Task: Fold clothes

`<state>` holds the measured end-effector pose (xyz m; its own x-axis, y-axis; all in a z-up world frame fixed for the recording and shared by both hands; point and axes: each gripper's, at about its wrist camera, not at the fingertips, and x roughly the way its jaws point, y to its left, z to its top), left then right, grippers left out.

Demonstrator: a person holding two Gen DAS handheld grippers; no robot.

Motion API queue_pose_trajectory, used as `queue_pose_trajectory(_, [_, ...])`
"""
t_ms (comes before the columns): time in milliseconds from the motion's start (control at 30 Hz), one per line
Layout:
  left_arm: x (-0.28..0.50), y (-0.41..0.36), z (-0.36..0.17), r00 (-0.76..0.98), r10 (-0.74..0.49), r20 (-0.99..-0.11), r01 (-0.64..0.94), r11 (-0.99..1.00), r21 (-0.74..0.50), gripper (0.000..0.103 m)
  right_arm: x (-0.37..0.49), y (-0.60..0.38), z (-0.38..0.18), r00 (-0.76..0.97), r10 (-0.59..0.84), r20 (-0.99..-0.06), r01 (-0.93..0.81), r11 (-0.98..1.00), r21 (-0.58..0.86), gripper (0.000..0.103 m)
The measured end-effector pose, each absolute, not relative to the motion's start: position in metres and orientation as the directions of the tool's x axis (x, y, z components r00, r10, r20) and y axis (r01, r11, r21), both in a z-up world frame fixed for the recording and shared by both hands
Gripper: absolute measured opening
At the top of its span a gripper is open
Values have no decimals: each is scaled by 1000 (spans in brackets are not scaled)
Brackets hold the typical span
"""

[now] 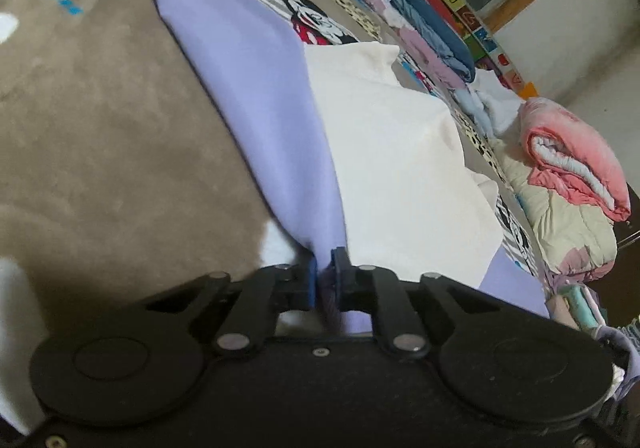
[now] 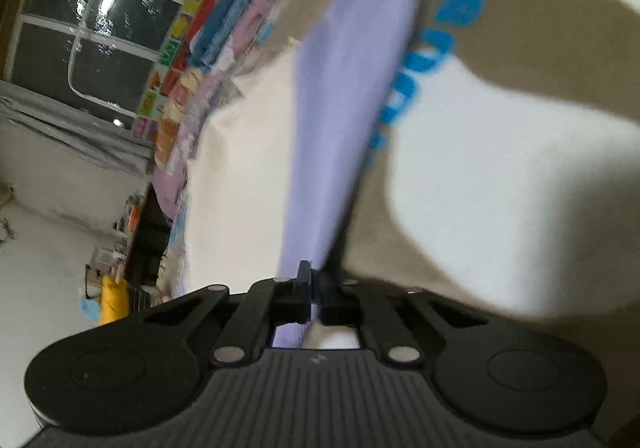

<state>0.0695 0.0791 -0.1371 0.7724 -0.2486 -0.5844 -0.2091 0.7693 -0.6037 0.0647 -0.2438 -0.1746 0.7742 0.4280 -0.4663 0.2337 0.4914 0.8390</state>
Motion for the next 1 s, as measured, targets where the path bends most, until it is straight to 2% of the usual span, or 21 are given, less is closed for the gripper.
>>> queue_pose_trajectory(200, [76,80,-123,743,-271,-612,-200,783,-589,16,52,-254,-159,757,434,-488,202,555,807,4])
queue_pose_trajectory(367, [65,92,-108,779,-189,-597,-249,781,-573,17,34,-265,-145,790,365,-492,190,617,764,12])
queue_pose_trajectory(467, [71,112,-111,802,-150,-579,-303,733,-609,27,38,-258,-132,811,350,-469,127,676,726,12])
queue_pose_trajectory(667, [101,180,-126,822,-110,-559,-407,572,-712,31,58,-221,-112,781,453,-430,-99,769,632,12])
queue_pose_trajectory(1000, [147,277,-125,839,34,-543,-498,450,-741,37,106,-130,-100,657,581,-481,-359,802,478,12])
